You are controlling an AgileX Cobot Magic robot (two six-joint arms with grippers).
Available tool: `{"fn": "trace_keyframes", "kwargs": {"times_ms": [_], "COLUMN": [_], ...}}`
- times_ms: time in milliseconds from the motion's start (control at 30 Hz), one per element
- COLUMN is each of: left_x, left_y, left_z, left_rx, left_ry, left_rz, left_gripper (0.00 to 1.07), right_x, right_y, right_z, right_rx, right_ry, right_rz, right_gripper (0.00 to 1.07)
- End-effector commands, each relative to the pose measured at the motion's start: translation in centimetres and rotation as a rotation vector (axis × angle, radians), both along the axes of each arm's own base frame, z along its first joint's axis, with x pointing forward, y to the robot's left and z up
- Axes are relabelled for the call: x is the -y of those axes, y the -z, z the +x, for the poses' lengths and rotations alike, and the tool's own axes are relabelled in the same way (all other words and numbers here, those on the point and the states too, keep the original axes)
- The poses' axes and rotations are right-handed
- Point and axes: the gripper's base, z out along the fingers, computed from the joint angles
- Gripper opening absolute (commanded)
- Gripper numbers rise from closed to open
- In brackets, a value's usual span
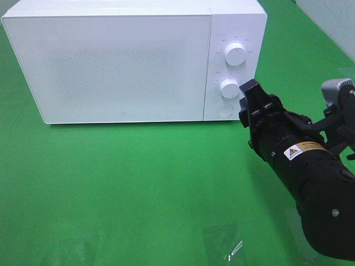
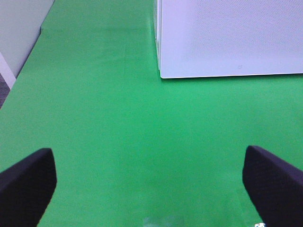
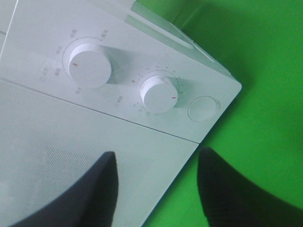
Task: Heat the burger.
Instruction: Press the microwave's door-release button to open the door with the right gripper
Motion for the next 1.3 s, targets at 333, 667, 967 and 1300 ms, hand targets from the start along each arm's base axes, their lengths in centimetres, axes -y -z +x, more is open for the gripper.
{"fn": "trace_keyframes", "kwargs": {"times_ms": [333,667,967,1300], "left_x": [0.1,0.1,0.1,0.1], "left_y": [0.1,0.1,0.1,0.1], "left_z": [-0.3,-0.3,-0.3,-0.3], "left_rx": [0.024,0.024,0.024,0.024], "left_ry": [0.003,0.003,0.003,0.003], "left_rz": [-0.007,-0.007,-0.007,-0.007], "left_gripper": [1.0,1.0,1.0,1.0], "right_x": [-0.7,-0.7,0.4,0.4], "right_y": [1.2,1.7,1.5,2.2], "right_z": [-0.3,-0.4,1.8,5.2], "right_rx": [-0.195,-0.248,-0.272,-0.262], "right_ry": [0.05,0.07,0.073,0.073], "right_rz": [0.428,0.473,0.463,0.483], "right_gripper": [0.01,0.0,0.0,0.0]}}
